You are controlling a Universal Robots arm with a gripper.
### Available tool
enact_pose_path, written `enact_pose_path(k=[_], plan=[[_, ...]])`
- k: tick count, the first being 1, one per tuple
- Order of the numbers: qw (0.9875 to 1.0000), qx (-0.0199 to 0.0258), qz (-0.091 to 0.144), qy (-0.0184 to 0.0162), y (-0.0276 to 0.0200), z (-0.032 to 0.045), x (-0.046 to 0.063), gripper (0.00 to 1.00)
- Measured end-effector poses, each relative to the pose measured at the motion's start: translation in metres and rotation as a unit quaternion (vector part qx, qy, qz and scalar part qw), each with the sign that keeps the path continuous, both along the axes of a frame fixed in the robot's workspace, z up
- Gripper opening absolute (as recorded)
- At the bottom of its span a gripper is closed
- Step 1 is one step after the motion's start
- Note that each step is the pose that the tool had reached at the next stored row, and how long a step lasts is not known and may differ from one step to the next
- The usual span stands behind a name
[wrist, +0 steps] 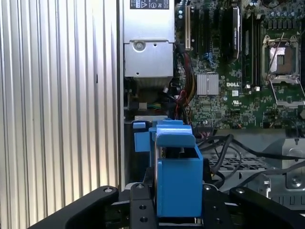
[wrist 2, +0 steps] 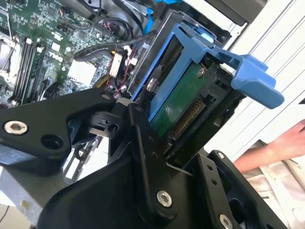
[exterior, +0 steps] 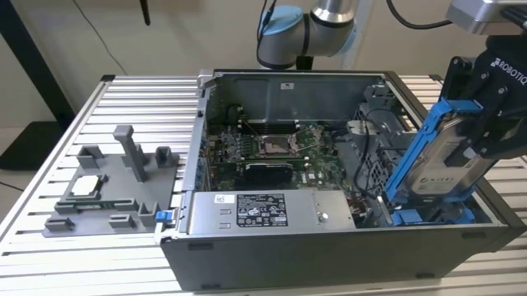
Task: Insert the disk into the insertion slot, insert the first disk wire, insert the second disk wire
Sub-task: 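Insert the disk into the insertion slot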
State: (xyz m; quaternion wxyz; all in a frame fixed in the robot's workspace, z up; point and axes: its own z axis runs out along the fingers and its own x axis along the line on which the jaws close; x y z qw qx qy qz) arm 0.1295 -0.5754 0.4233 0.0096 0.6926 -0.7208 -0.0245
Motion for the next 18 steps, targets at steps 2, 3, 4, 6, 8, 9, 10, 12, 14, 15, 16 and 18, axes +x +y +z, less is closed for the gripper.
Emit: enact_pose_path(k=[2, 3, 4, 6, 8, 9, 10, 12, 14, 15, 16, 18], plan=[[1.0, 0.0001, 0.0, 0.0001, -0.0001, -0.0032, 0.001, 0.0], [1.0, 0.0002, 0.0, 0.0001, -0.0001, -0.005, 0.001, 0.0], [1.0, 0.0003, 0.0, 0.0001, -0.0001, -0.0065, 0.001, 0.0], [1.0, 0.0005, 0.0, 0.0001, -0.0001, -0.0099, 0.001, 0.0], [1.0, 0.0007, 0.0, 0.0001, 0.0, -0.0128, 0.001, 0.0], [1.0, 0.0008, 0.0, 0.0001, 0.0, -0.0142, 0.001, 0.0], [1.0, 0.0009, 0.0, 0.0001, 0.0, -0.0153, 0.002, 0.0], [1.0, 0.0012, 0.0, 0.0001, -0.0001, -0.0175, 0.002, 0.0], [1.0, 0.0013, 0.0, 0.0001, 0.0, -0.0194, 0.003, 0.0], [1.0, 0.0017, 0.0, 0.0, 0.0, -0.0205, 0.003, 0.0], [1.0, 0.0022, 0.0, 0.0, -0.0001, -0.022, 0.003, 0.0], [1.0, 0.0023, 0.0, 0.0002, -0.0001, -0.0241, 0.004, 0.0]])
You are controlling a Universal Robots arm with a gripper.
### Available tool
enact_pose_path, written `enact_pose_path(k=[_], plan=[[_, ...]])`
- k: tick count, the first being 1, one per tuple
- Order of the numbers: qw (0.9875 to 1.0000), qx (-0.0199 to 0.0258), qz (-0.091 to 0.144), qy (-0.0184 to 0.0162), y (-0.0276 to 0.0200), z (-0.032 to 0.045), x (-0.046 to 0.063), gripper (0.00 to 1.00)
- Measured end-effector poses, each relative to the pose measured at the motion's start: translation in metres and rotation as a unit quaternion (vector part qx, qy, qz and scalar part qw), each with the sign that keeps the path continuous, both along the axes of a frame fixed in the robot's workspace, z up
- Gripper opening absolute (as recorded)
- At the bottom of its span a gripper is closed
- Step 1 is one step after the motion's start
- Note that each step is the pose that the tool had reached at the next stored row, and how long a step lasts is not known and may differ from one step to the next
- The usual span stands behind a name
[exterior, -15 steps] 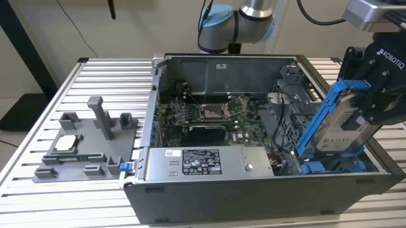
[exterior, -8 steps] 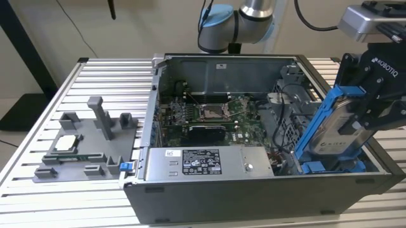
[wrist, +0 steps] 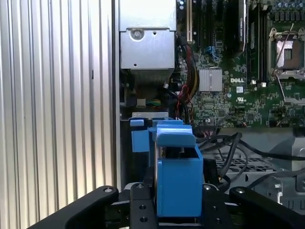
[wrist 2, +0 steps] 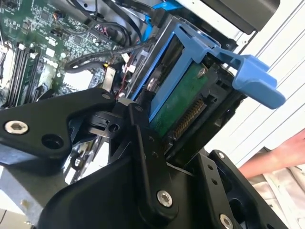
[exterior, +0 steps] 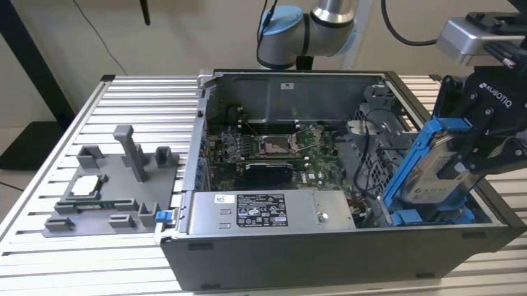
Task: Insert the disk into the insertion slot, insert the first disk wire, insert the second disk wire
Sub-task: 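Insert the disk into the insertion slot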
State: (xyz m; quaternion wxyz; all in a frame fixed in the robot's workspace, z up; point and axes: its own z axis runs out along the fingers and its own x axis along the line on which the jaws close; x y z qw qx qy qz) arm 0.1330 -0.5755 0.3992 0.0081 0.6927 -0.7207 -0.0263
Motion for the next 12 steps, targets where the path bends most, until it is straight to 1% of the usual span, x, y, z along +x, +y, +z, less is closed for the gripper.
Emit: enact_pose_path(k=[12], plan=[[1.0, 0.0007, 0.0, -0.0001, 0.0, -0.0212, 0.0, 0.0]])
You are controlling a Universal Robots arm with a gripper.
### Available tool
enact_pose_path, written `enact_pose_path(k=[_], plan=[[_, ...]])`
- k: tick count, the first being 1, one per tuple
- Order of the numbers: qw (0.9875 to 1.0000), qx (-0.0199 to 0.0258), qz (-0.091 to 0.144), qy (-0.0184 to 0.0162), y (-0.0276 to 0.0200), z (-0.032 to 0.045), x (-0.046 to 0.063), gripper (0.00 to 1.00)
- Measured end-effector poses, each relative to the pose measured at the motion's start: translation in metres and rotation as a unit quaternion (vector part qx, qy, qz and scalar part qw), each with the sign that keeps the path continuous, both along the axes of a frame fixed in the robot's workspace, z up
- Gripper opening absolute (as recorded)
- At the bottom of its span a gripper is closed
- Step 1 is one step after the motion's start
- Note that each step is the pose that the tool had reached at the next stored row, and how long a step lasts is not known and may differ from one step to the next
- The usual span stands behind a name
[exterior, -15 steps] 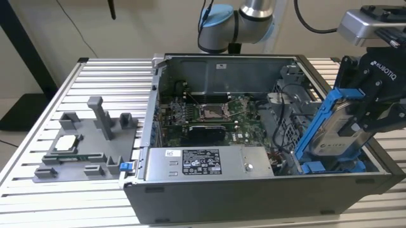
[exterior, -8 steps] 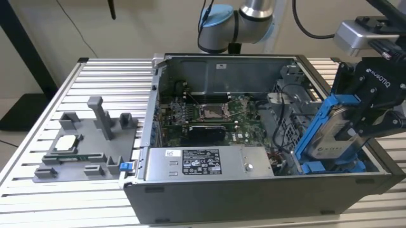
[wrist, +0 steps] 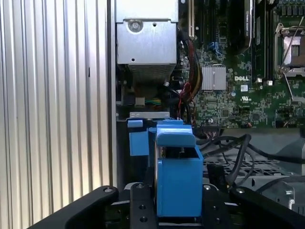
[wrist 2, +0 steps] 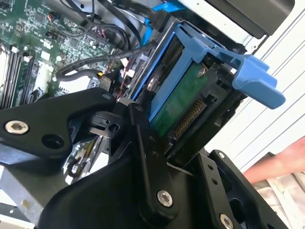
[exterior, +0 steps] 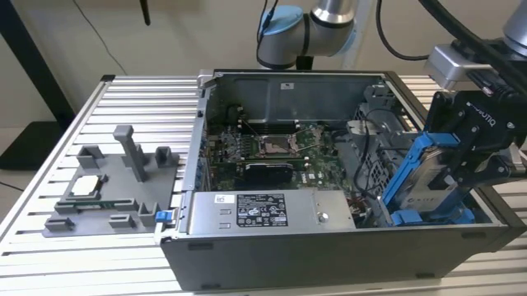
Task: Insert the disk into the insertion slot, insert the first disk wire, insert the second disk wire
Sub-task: 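Insert the disk into the insertion slot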
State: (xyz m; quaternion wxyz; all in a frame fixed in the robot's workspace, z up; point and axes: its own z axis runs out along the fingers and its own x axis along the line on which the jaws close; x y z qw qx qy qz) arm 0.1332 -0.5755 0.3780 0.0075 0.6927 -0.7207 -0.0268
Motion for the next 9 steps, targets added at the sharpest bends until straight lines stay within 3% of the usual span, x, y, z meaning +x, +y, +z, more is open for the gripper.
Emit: enact_pose_path(k=[9], plan=[[1.0, 0.0011, 0.0, 0.0, 0.0017, -0.0054, 0.0, 0.0]])
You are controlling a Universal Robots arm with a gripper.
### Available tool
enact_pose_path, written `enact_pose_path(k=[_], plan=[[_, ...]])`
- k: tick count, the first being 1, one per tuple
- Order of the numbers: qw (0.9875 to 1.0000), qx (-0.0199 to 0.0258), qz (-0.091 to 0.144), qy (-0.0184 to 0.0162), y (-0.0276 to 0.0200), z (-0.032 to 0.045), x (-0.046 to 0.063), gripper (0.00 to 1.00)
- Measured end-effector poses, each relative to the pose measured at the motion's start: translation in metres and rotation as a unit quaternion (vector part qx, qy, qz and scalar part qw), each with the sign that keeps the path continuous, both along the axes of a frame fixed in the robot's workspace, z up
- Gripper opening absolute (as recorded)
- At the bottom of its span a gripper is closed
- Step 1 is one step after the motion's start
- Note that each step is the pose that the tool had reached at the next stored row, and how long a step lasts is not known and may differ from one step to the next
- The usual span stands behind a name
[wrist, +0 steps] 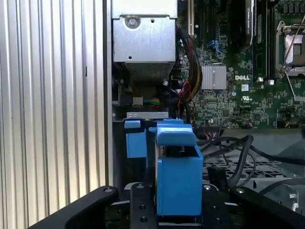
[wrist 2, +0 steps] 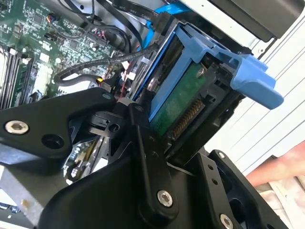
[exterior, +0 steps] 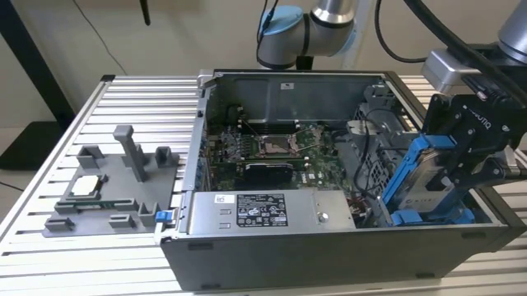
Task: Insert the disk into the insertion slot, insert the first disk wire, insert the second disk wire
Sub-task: 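Insert the disk into the insertion slot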
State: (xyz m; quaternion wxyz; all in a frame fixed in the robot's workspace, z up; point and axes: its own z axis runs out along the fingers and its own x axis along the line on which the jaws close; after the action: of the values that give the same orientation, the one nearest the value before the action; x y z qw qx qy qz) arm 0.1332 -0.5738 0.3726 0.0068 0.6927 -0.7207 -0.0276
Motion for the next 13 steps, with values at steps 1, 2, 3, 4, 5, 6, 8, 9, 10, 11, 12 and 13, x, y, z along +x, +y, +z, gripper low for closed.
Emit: enact_pose_path(k=[1, 2, 3, 4, 5, 6, 8, 9, 10, 11, 12, 13], plan=[[1.0, 0.0, 0.0, 0.0, 0.0, -0.0001, 0.0, 0.0], [1.0, 0.0001, 0.0, 0.0, 0.0001, -0.0001, 0.0, 0.0], [1.0, 0.0001, 0.0, 0.0, 0.0001, -0.0001, 0.0, 1.0], [1.0, 0.0001, 0.0, 0.0, 0.0001, -0.0001, 0.0, 1.0], [1.0, 0.0, 0.0, 0.0, 0.0, -0.0001, 0.0, 1.0], [1.0, 0.0, 0.0, 0.0, 0.0, 0.0006, 0.0, 1.0], [1.0, 0.0001, 0.0, 0.0, 0.0, 0.0068, 0.0, 1.0], [1.0, 0.0, 0.0, 0.0, 0.0001, 0.0105, 0.0, 1.0], [1.0, 0.0001, 0.0, 0.0, 0.0001, 0.0143, 0.0, 1.0], [1.0, 0.0001, 0.0, 0.0, 0.0001, 0.0178, 0.0, 1.0], [1.0, 0.0001, 0.0, 0.0, 0.0002, 0.0207, 0.0, 1.0], [1.0, 0.0001, 0.0, 0.0, 0.0009, 0.0229, 0.0, 1.0]])
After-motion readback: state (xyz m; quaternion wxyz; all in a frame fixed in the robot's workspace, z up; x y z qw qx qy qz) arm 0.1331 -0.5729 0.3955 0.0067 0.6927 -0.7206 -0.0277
